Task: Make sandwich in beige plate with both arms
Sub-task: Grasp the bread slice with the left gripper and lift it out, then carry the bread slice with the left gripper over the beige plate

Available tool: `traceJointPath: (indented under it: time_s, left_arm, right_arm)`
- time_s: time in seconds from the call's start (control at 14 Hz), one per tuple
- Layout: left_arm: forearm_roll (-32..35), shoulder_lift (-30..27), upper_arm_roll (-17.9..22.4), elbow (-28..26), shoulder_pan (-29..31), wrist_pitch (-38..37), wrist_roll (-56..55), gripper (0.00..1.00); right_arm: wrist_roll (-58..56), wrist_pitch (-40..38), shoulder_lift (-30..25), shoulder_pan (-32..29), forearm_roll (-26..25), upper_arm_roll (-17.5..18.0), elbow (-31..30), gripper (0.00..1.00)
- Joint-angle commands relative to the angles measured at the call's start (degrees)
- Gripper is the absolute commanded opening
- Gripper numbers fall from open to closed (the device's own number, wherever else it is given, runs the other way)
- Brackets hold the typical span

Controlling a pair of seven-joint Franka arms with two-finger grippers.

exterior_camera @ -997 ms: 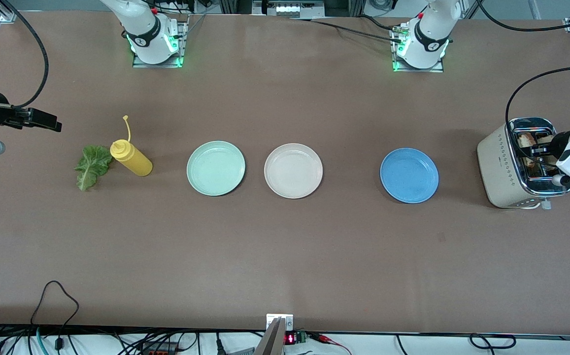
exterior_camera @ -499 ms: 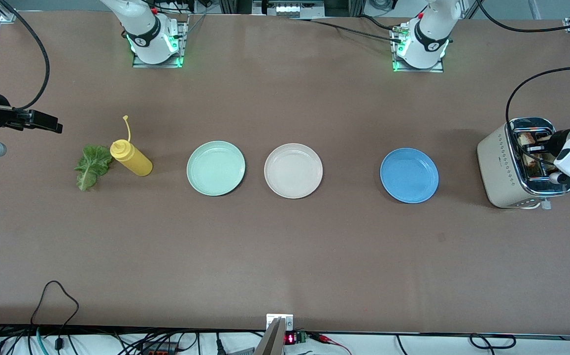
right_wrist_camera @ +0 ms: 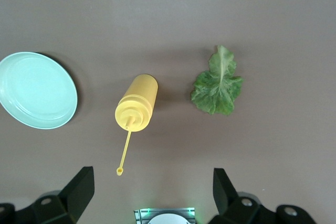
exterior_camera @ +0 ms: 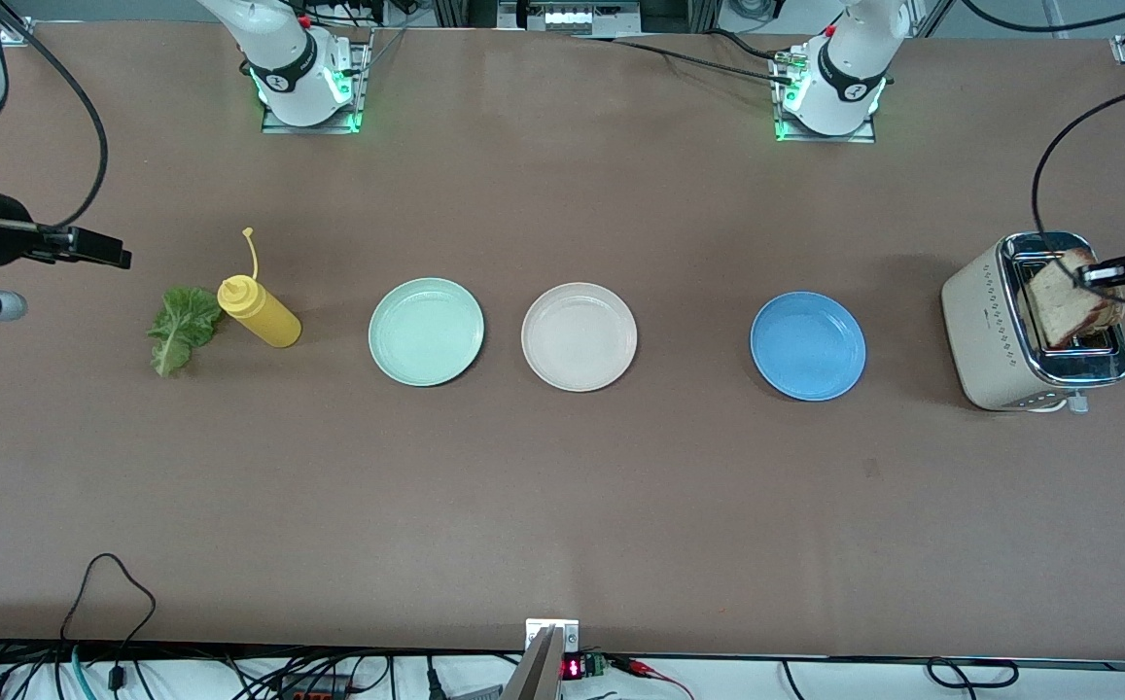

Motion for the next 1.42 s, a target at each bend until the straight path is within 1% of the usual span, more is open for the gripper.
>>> traceJointPath:
  time_s: [0.0, 0.14, 0.36, 0.43, 0.5, 0.57, 0.71, 0.85, 0.93, 1.0, 1.14, 1.21, 1.35]
  left_arm:
    - [2.2, -2.2, -2.3, 3.4, -0.8, -4.2, 2.1, 0.00]
    - [2.0, -4.0, -2.9, 3.4, -1.0, -5.4, 8.0, 0.00]
    - [1.2, -5.7, -6.8, 3.6, -1.0, -7.7, 13.3, 0.00]
    - [1.1, -5.7, -8.7, 3.5, -1.0, -7.8, 14.6, 0.00]
    - [1.1, -5.4, -11.0, 3.4, -1.1, -7.8, 14.6, 0.00]
    - [1.1, -5.0, -14.4, 3.3, -1.8, -7.8, 13.4, 0.00]
    - [1.2, -3.9, -19.4, 2.6, -4.3, -7.3, 7.7, 0.00]
    - [1.1, -1.7, -21.3, 2.4, -8.3, -6.5, 3.9, 0.00]
    - [0.8, -0.4, -21.4, 2.4, -10.5, -5.7, 3.4, 0.00]
    - [-1.8, 1.0, -21.4, 2.4, -12.5, -4.2, 3.2, 0.00]
    - [-9.8, 4.7, -21.4, 2.5, -14.6, -0.4, 2.7, 0.00]
    - [-14.3, 6.9, -21.4, 2.5, -15.9, 2.5, 1.7, 0.00]
    - [-21.1, 10.5, -21.4, 2.5, -18.7, 7.5, -0.5, 0.00]
  right_arm:
    - [-0.7, -1.2, 1.6, -1.1, 0.7, 0.1, 1.1, 1.00]
    - [-0.8, -2.0, 1.7, -1.8, 0.8, 0.1, 1.1, 1.00]
    - [-0.9, -2.4, 2.3, -2.0, 0.7, 0.1, 1.1, 1.00]
    - [-0.9, -2.4, 2.3, -1.9, 0.7, 0.1, 1.1, 1.00]
    - [-0.8, -2.4, 2.3, -1.8, 0.7, 0.1, 1.1, 1.00]
    - [-0.8, -2.6, 2.3, -1.9, 0.7, 0.1, 1.1, 1.00]
    - [-0.8, -2.7, 2.3, -2.4, 0.8, 0.1, 1.1, 1.00]
    - [-0.8, -2.7, 2.3, -2.6, 0.7, 0.1, 1.1, 1.00]
    - [-0.8, -2.6, 2.3, -2.6, 0.7, 0.1, 1.1, 1.00]
    - [-0.8, -2.6, 2.3, -2.6, 0.7, 0.1, 1.2, 1.00]
    - [-0.7, -2.7, 2.3, -2.6, 0.7, 0.1, 1.1, 1.00]
    - [-0.7, -2.6, 2.3, -2.6, 0.8, 0.1, 1.1, 1.00]
    - [-0.5, -2.6, 2.4, -2.7, 0.8, 0.1, 1.1, 1.00]
